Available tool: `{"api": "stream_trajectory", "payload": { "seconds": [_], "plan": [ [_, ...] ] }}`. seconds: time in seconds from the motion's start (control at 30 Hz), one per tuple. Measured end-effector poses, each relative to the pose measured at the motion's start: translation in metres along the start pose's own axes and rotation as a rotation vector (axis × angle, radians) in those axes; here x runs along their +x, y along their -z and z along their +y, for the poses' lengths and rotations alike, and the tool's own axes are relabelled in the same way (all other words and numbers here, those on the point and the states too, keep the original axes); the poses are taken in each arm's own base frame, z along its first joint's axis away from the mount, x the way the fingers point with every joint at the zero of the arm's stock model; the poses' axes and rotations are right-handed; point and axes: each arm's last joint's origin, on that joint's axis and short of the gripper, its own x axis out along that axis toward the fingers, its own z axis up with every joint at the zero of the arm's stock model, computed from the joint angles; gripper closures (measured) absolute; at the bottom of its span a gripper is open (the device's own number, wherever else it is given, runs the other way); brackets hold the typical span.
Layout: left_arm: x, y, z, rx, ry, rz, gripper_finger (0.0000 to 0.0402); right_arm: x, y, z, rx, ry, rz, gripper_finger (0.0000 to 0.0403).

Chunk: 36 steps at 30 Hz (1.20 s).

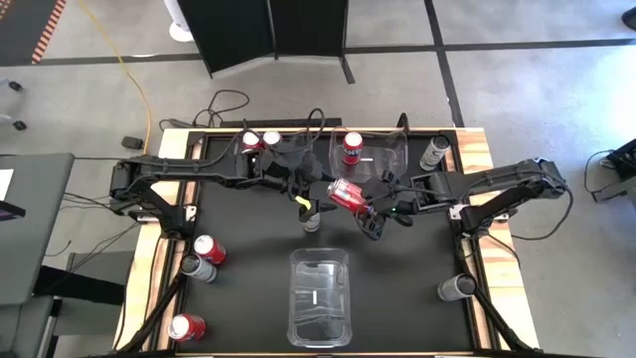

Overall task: Sort soda cans
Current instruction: Put the orange soda can into the right transparent bin

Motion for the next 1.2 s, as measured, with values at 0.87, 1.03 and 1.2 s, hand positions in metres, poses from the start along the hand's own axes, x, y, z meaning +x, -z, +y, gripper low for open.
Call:
{"api": "stream_trajectory", "payload": {
  "seconds": [0.87,1.03,1.2],
  "plan": [
    [-0.003,-0.001,-0.011,0.028,-0.060,-0.015,0.0001,-0.001,0.006,-0.005,0.013,0.077,0.048,0.0101],
    [-0.011,-0.007,-0.018,0.070,0.018,-0.039,0.0001,0.000,0.004,-0.007,0.019,0.082,0.035,0.0101],
    [-0.014,-0.007,-0.016,0.088,0.004,-0.036,0.0001,-0.002,0.001,-0.001,-0.009,0.043,-0.009,0.0101]
  ]
}}
